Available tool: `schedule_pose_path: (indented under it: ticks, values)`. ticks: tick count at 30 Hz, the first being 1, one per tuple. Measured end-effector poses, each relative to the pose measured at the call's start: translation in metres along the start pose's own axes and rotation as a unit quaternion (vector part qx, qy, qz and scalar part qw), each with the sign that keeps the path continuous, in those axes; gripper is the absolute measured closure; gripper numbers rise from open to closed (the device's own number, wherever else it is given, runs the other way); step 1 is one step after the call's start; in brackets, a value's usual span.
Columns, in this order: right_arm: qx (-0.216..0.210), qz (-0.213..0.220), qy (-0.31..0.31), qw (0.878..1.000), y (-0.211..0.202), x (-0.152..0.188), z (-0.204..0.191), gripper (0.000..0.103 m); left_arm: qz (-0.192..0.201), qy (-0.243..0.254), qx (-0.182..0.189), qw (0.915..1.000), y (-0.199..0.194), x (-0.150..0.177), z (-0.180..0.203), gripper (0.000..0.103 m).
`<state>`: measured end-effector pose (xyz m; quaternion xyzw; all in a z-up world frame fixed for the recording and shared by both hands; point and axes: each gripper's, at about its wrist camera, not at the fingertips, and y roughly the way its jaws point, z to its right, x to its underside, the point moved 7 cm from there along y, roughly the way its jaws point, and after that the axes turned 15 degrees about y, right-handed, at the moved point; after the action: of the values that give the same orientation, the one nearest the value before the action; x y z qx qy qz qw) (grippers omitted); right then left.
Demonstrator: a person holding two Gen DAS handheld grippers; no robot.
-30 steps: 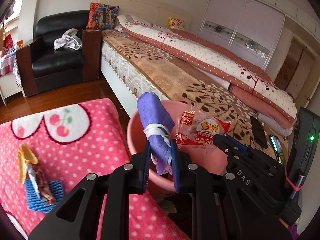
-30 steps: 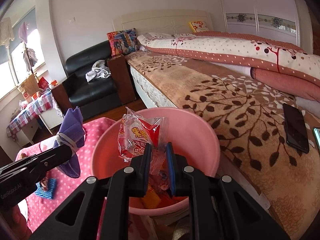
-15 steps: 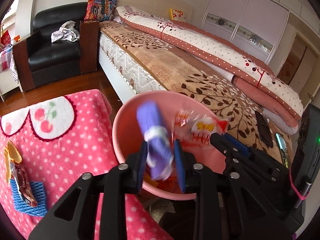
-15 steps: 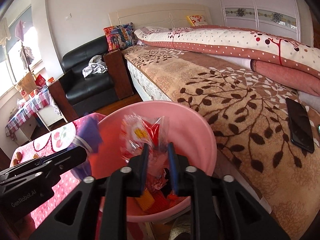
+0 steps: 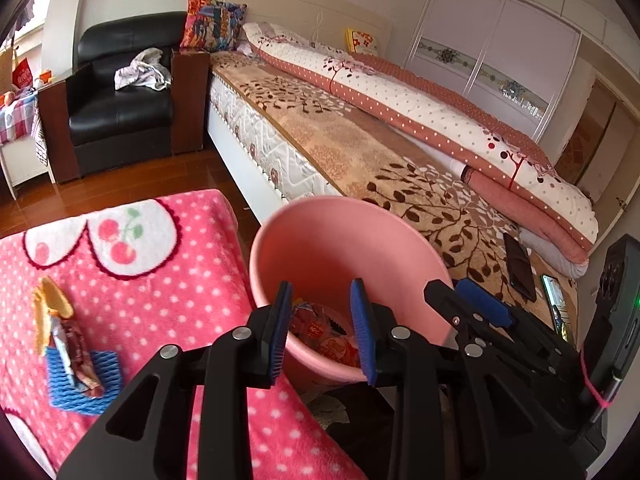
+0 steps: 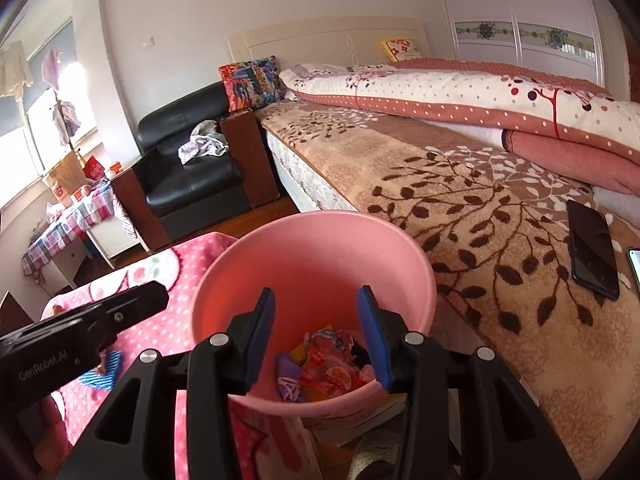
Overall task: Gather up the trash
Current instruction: 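Move both open tools back over the table toward the orange peel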
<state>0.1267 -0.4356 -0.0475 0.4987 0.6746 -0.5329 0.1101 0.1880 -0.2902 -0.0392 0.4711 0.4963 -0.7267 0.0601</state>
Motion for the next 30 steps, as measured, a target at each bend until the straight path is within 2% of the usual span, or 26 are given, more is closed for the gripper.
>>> schedule_pose_path:
  ticks: [6, 11, 15, 21, 26, 30]
  values:
    - [-0.023, 0.000, -0.005, 1.000, -0.025, 0.012, -0.022, 0.060, 0.023, -0.001, -0.018, 0.9996, -0.035, 0.005, -0.011, 0.073]
    - [-0.042, -0.008, -0.014, 0.999, -0.039, 0.028, -0.044, 0.060, 0.035, -0.002, -0.047, 0.9983, -0.067, 0.015, -0.032, 0.073]
    - [-0.053, -0.006, -0.019, 0.998, -0.050, 0.041, -0.061, 0.061, 0.044, -0.024, -0.073, 0.9960, -0.095, 0.026, -0.061, 0.073]
    - [-0.074, -0.012, -0.029, 0.997, -0.054, 0.056, -0.087, 0.061, 0.062, -0.073, -0.121, 0.9880, -0.139, 0.048, -0.119, 0.073]
    - [-0.084, -0.036, -0.045, 0.995, -0.042, 0.074, -0.107, 0.061, 0.053, -0.100, -0.161, 0.9805, -0.157, 0.070, -0.159, 0.073]
    - [-0.093, -0.058, -0.057, 0.992, -0.031, 0.089, -0.119, 0.061, 0.032, -0.120, -0.170, 0.9776, -0.159, 0.091, -0.182, 0.073]
